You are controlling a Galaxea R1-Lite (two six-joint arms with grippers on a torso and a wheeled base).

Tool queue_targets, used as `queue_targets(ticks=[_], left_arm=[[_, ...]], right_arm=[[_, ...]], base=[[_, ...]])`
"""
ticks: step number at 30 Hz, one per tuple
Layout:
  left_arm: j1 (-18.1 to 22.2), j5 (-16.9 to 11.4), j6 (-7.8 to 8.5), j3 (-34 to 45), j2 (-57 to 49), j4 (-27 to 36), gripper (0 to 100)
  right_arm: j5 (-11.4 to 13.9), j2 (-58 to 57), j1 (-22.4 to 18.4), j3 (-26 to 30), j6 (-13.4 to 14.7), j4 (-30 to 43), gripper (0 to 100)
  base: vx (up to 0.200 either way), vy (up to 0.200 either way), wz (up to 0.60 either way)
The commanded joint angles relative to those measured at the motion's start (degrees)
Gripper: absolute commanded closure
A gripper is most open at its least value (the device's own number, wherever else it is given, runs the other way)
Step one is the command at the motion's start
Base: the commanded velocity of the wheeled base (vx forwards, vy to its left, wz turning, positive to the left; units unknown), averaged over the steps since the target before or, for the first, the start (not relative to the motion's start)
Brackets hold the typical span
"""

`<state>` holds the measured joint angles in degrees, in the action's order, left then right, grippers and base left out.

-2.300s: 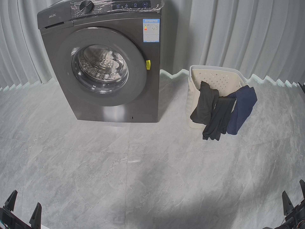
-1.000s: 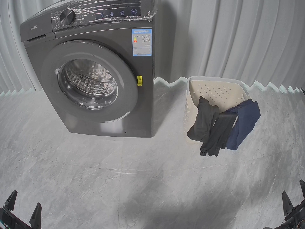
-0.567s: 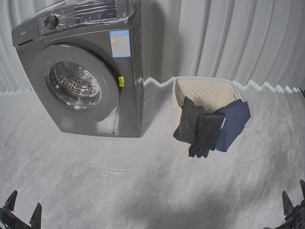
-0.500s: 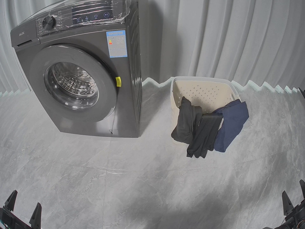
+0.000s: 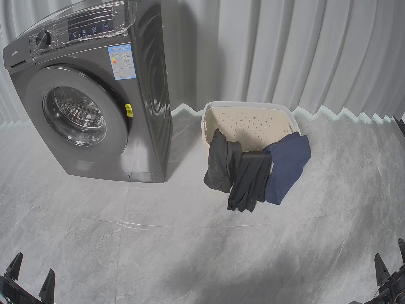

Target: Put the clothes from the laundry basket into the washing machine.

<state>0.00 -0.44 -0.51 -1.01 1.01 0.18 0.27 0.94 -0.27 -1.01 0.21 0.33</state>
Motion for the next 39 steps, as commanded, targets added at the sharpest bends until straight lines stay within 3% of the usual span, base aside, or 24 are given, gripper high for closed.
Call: queue_targets(ticks=[1, 5, 17, 26, 39], left_arm=[[0.0, -0.1, -0.02, 0.9, -1.0, -0.1, 0], [0.0, 0.0, -0.1, 0.9, -1.0, -0.1, 0], [0.0, -0.1, -0.1, 0.9, -1.0, -0.1, 0], [0.0, -0.1, -0.1, 0.9, -1.0, -0.1, 0], [0.0, -0.1, -0.02, 0.9, -1.0, -0.1, 0]], right_arm=[[0.1, -0.9, 0.0, 0.9, 0.0, 0.0, 0], [0.0, -0.9, 0.0, 0.9, 0.1, 0.0, 0], [0.1, -0.9, 0.0, 0.9, 0.1, 0.0, 0], [0.0, -0.9, 0.0, 0.9, 0.0, 0.0, 0], [0.0, -0.9, 0.0, 0.9, 0.1, 0.0, 0]], base=[[0.0, -0.2, 0.0], [0.0, -0.2, 0.0], [0.0, 0.0, 0.0], [0.0, -0.2, 0.0], [0.0, 0.0, 0.0]])
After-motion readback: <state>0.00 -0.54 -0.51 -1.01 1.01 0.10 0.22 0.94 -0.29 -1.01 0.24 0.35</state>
